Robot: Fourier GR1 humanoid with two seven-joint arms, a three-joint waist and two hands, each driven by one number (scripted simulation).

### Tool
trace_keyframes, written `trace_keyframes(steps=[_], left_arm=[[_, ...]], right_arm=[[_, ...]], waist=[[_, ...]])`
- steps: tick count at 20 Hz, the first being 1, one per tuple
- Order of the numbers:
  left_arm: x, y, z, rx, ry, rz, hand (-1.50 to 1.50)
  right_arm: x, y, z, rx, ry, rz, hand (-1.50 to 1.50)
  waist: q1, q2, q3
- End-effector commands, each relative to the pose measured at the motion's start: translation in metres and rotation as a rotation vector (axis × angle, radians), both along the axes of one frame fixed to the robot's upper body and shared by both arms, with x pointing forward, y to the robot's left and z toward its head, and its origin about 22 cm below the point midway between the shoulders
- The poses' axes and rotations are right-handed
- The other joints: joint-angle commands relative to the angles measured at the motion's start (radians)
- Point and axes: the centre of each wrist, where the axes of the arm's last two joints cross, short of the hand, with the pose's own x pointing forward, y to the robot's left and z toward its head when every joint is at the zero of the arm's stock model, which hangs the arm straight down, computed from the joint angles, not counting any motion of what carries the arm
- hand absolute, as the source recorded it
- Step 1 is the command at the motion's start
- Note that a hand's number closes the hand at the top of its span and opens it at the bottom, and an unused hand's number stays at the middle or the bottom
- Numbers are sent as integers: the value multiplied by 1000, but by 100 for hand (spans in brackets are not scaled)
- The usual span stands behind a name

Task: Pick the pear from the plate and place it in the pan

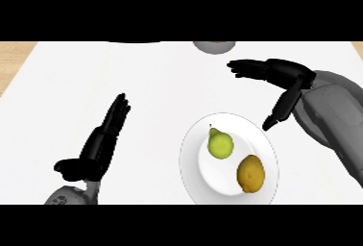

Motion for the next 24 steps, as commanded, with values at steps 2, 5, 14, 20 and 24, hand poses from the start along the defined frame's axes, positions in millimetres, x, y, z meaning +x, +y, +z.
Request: trace_keyframes(steps=[2, 5, 14, 20, 24], left_arm=[[2, 8, 11, 5, -12, 8, 0], [0, 1, -7, 12, -7, -9, 0], [1, 10, -6, 14, 4, 37, 0], [-11, 18, -4, 2, 12, 26, 0], [0, -7, 0, -10, 13, 31, 0]], right_arm=[[10, 48, 11, -213, -22, 164, -150], [9, 76, 10, -338, -49, 290, -150], [-20, 124, -37, -524, -97, 463, -150], [-16, 83, -54, -512, -84, 439, -150], [-17, 99, -60, -540, -59, 421, -150]], waist=[[-1, -4, 0], [0, 0, -1], [-30, -8, -1], [-29, -8, 0], [-30, -7, 0]])
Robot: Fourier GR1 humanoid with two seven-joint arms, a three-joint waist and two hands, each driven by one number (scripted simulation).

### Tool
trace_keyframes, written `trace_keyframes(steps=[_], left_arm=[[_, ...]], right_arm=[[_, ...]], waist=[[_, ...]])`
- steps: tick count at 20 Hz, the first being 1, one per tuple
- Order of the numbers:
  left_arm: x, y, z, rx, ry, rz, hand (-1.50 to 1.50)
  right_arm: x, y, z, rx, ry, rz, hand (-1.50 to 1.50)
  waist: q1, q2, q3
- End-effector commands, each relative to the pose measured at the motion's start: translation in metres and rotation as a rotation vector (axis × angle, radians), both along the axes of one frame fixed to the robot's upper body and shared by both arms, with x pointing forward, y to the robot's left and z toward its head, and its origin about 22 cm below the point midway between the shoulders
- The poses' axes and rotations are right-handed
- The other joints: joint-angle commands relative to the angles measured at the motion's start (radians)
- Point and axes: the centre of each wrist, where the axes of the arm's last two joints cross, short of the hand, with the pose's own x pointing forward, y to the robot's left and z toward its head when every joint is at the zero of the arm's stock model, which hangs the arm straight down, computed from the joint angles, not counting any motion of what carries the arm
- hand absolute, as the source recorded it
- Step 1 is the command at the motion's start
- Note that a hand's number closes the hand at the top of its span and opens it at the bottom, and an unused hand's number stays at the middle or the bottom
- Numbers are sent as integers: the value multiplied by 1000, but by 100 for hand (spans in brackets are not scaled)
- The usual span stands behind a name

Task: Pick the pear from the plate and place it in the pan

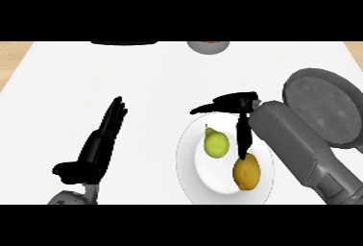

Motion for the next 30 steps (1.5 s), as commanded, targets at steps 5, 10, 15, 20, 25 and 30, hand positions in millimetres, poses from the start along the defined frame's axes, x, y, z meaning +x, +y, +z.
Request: trace_keyframes(steps=[5, 10, 15, 20, 25, 30], left_arm=[[-3, -1, -25, 2, -24, -22, 0], [4, 13, 5, 12, 5, -20, 0], [-5, -11, 0, 0, -2, -25, 0], [12, 11, -7, 0, -3, 6, 0], [-2, 5, 10, 9, 0, -21, 0], [4, 0, 12, 6, -3, -20, 0]], right_arm=[[-3, 5, -27, 27, 38, -54, -150], [-10, 13, -36, 43, 38, -53, -150], [-7, 4, -49, -44, 52, -46, -150], [-24, 28, -54, -71, 64, 95, 150], [-22, 28, -64, -65, -20, 116, 150], [-24, 27, -67, -39, -82, 98, 150]], waist=[[1, 2, 0], [1, 0, 0], [8, 3, 0], [-9, 1, -1], [19, 4, 1], [12, 3, 1]])
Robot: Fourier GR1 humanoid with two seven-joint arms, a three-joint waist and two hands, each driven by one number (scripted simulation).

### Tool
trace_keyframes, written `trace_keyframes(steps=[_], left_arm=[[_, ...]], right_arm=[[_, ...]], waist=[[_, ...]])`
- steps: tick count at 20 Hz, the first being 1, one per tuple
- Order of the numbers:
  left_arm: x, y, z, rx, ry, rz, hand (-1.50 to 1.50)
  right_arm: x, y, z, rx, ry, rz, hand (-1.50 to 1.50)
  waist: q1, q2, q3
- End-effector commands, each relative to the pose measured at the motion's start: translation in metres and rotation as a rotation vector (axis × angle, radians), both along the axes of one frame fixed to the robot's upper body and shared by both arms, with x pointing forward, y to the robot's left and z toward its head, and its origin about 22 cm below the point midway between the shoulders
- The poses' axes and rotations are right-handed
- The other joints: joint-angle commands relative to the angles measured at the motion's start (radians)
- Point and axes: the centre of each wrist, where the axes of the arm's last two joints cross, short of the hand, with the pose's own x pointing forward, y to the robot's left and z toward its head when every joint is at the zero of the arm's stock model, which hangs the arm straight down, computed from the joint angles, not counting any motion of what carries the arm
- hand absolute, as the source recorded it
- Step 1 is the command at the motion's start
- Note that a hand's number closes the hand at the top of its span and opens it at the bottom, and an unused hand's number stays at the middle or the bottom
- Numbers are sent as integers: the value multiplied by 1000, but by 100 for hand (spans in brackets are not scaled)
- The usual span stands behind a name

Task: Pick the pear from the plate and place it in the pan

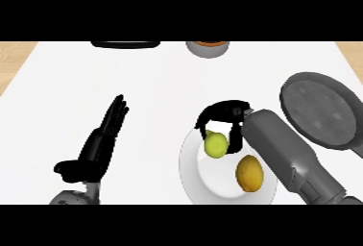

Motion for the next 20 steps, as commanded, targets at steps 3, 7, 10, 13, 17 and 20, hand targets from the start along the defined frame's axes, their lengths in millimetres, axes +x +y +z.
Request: trace_keyframes(steps=[3, 7, 10, 13, 17, 20], left_arm=[[-2, 0, 6, -4, -10, -5, 0], [0, 6, -3, 0, 13, 41, 0], [-7, 17, -8, 8, 37, 104, 0], [-17, 26, -16, 7, 66, 125, 0], [-15, 18, -15, -3, 66, 123, 0], [-14, 34, -14, 10, 54, 134, 0]], right_arm=[[-17, 20, -35, 32, 19, 7, 150], [-9, -7, -12, 49, -137, -254, 150], [-9, -31, -12, -14, -296, -524, 150], [-7, -38, 7, 2, -471, -706, 150], [-17, -21, 36, 79, -708, -821, 150], [-30, -15, 66, 175, -823, -886, 150]], waist=[[11, 34, 12], [-35, 20, 11], [-102, -9, 9], [-113, -20, 8], [-125, -19, 8], [-123, -16, 8]])
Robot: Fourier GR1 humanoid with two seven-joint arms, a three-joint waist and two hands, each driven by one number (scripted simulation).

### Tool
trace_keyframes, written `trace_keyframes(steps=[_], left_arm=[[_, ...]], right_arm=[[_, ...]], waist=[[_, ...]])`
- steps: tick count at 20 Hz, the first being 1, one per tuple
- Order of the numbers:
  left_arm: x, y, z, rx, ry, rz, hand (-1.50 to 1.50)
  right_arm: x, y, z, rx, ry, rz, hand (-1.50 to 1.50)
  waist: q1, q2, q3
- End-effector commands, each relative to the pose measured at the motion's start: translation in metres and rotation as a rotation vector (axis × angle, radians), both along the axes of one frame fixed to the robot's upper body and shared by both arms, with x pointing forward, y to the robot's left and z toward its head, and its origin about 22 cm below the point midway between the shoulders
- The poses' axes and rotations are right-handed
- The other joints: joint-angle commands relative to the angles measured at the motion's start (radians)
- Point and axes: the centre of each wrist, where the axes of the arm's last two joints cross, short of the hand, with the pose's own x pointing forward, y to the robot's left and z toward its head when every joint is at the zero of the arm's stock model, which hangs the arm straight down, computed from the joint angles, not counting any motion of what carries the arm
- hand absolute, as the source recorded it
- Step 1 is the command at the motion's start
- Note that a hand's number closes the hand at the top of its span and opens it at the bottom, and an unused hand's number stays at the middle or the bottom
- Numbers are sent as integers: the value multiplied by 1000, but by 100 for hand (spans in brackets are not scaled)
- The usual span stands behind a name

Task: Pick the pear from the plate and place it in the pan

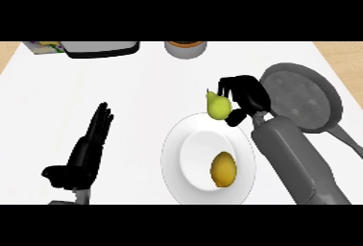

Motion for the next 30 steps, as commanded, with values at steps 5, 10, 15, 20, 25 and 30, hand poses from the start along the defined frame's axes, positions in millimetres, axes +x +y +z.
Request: trace_keyframes(steps=[5, 10, 15, 20, 25, 30], left_arm=[[-9, 5, 6, -3, -24, -11, 0], [4, -9, 12, -7, -42, -38, 0], [4, -22, 12, 0, -35, -108, 0], [18, -6, 23, -10, -53, -98, 0], [5, -20, 0, -15, -45, -119, 0], [16, -27, 21, -15, -57, -115, 0]], right_arm=[[-56, -6, 57, 179, -261, -241, 150], [-109, -30, 71, 290, -271, -418, 150], [-110, -71, 76, 356, -313, -520, 150], [-94, -121, 39, 297, -412, -613, 150], [-63, -174, 41, 169, -535, -698, 150], [-38, -217, 39, 302, -628, -745, 150]], waist=[[18, 10, 2], [58, 32, 3], [103, 45, 4], [109, 47, 4], [121, 51, 4], [124, 51, 5]])
